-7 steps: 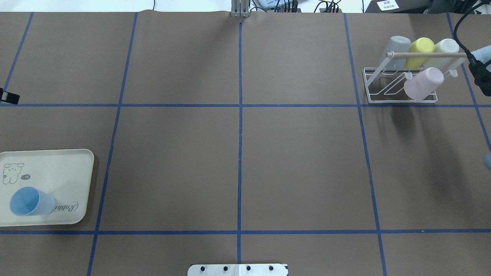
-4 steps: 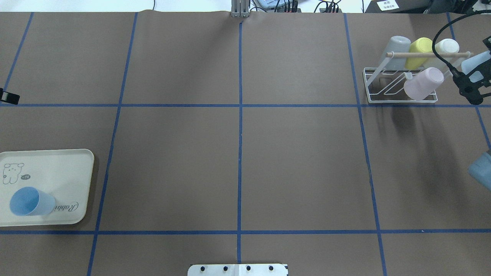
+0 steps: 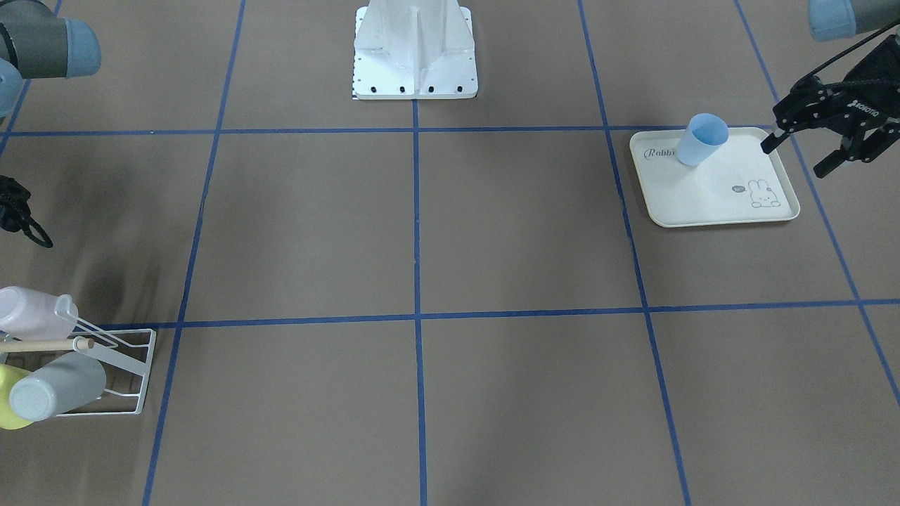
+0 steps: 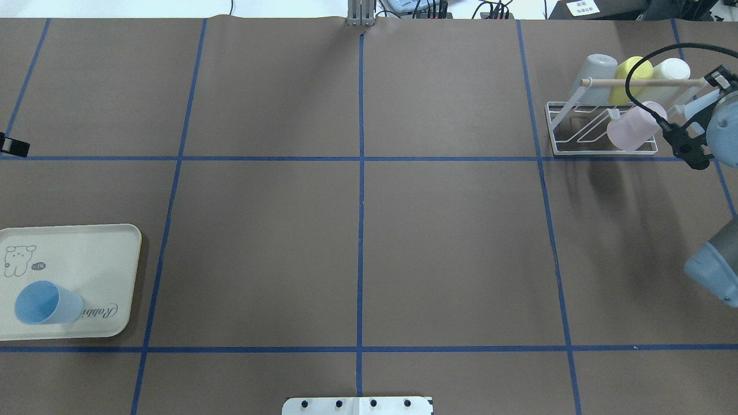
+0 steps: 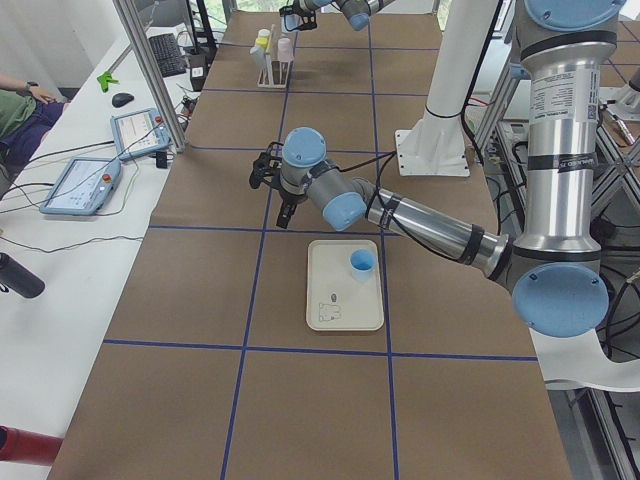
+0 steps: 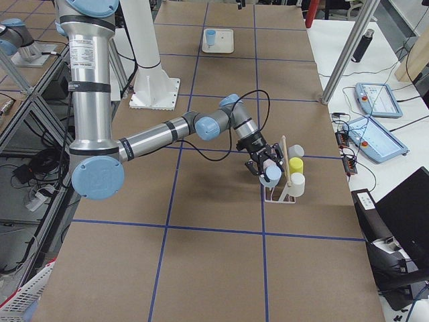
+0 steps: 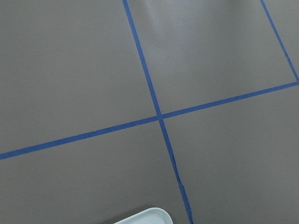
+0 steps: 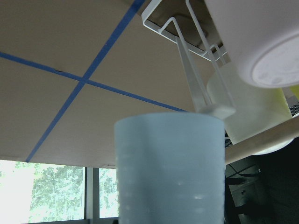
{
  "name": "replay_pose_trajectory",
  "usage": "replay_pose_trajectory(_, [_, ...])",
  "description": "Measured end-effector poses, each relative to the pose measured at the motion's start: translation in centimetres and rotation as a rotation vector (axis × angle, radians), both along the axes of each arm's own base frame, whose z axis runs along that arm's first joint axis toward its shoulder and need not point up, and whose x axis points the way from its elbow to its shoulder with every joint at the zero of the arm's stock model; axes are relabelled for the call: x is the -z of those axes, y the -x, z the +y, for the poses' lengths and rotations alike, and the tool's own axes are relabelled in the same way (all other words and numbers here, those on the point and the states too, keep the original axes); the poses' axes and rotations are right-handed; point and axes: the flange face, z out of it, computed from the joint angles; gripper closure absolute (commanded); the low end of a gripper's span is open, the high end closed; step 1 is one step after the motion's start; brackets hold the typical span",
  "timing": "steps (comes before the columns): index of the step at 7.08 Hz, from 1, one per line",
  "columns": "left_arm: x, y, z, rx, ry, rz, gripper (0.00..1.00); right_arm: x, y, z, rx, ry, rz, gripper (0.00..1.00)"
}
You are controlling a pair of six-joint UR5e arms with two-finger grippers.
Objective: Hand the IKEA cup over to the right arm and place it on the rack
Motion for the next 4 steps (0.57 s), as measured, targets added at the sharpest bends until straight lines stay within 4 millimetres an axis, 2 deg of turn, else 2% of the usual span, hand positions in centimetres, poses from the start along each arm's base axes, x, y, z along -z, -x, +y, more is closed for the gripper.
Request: replay_pose_trajectory(4, [-0.1,0.0,0.0,0.0,0.002,-0.001,0.0,0.0,2.1,-1.2,0.014,-0.028,0.063,0.69])
